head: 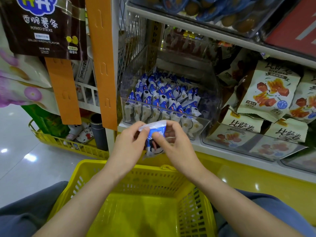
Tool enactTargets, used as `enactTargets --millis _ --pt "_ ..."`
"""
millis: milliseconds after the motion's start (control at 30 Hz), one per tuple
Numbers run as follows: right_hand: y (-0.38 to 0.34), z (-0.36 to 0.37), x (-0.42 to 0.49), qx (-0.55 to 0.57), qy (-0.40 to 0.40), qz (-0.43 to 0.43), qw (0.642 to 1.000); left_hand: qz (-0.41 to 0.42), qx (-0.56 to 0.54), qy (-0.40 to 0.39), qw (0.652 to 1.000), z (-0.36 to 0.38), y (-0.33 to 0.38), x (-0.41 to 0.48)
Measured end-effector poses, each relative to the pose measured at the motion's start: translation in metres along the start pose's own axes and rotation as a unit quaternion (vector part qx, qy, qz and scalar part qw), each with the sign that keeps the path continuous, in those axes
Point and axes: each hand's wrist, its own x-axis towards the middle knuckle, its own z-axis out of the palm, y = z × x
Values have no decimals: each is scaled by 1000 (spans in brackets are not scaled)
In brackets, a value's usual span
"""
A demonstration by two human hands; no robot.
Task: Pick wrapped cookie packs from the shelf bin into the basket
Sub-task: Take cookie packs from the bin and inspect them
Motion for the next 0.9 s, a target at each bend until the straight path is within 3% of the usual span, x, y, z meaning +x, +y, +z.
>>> enactTargets --millis 133,333,467,567,667,767,900 --pt "-1 -7 4 15 -1 -2 1000 -9 -4 -35 999 1 2 -3" --pt "-1 -8 0 -133 36 -142 980 -56 -77 -49 994 1 2 1" --pt "-1 -7 0 -36 -23 -28 999 -116 -179 12 977 1 -1 2" --pt "1 -2 -1 44 -85 58 994 -142 -251 62 956 -4 -2 5" --pt "1 -4 4 92 -65 57 992 -127 -274 64 951 -5 -1 5" --pt "2 -9 7 108 -30 66 991 -94 -228 36 968 -2 2 4" --pt "2 -16 5 -99 -33 2 995 -36 -164 34 985 -2 5 5"
